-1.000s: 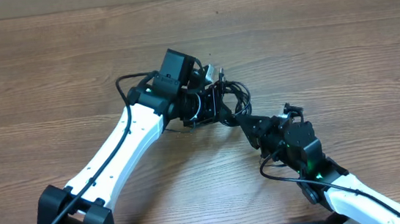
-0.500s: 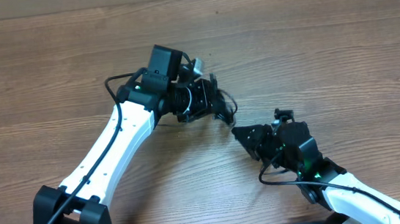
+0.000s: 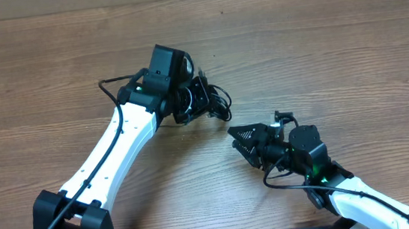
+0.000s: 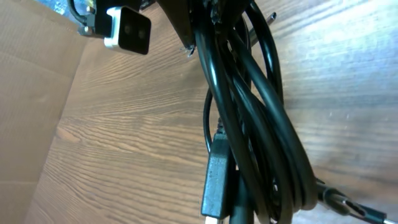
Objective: Untangle cables
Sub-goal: 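Grasp a cable strand with the right gripper and pull apart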
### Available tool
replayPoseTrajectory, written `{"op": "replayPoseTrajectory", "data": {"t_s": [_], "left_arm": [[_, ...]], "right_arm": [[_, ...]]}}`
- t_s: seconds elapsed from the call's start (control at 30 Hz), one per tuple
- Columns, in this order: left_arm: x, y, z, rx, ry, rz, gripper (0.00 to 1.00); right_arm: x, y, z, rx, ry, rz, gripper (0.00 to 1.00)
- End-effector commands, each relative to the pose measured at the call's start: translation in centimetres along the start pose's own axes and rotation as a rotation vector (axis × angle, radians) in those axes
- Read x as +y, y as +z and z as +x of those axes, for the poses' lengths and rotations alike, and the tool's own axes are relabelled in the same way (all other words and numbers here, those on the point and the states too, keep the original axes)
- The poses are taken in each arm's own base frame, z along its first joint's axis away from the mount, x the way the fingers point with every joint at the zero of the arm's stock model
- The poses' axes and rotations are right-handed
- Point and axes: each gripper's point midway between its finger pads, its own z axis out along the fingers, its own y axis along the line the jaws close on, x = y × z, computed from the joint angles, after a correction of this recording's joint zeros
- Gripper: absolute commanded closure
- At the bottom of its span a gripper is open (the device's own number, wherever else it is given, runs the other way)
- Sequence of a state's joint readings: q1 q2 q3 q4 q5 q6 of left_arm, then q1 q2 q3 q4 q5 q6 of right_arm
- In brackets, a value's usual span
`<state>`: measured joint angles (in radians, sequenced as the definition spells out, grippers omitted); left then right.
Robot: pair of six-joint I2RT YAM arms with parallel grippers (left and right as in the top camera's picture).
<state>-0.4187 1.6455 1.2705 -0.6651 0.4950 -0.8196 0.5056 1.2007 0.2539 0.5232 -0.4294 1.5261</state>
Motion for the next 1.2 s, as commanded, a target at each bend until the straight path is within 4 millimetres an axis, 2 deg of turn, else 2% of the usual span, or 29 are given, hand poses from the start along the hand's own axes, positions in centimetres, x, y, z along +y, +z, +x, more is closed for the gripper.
{"op": "replayPoseTrajectory", "data": {"t_s": [0.0, 0.23, 0.63, 0.77, 0.87, 0.97, 1.03, 1.17], "left_arm": [[-1.3, -1.3, 0.0, -0.018, -0.054, 0.019, 0.96], [-2.2, -0.7, 1.5, 0.017, -0.067, 0.021, 0.96], [-2.9, -0.1, 2.8, 0.038, -0.074, 0.018, 0.96], [-3.7, 0.2, 3.2, 0.039, -0.068, 0.037, 0.96], [-4.3, 0.4, 3.5, 0.04, -0.048, 0.048, 0.96], [-4.5, 0.5, 3.8, 0.044, -0.04, 0.051, 0.96], [-4.5, 0.5, 3.8, 0.046, -0.04, 0.052, 0.96], [-4.7, 0.4, 3.6, 0.044, -0.064, 0.061, 0.96]], "right_arm": [[0.0, 0.0, -0.8, -0.054, 0.174, -0.008, 0.5], [0.0, -0.1, -1.4, -0.084, 0.286, -0.017, 0.52], [0.4, -0.1, -1.4, -0.082, 0.278, -0.034, 0.61], [0.6, -0.1, -1.4, -0.083, 0.276, -0.04, 0.64], [1.0, -0.1, -1.4, -0.08, 0.269, -0.056, 0.68], [1.0, -0.1, -1.4, -0.081, 0.268, -0.057, 0.77], [0.9, -0.1, -1.4, -0.081, 0.269, -0.054, 0.87], [0.6, -0.1, -1.7, -0.098, 0.268, -0.041, 0.96]]}}
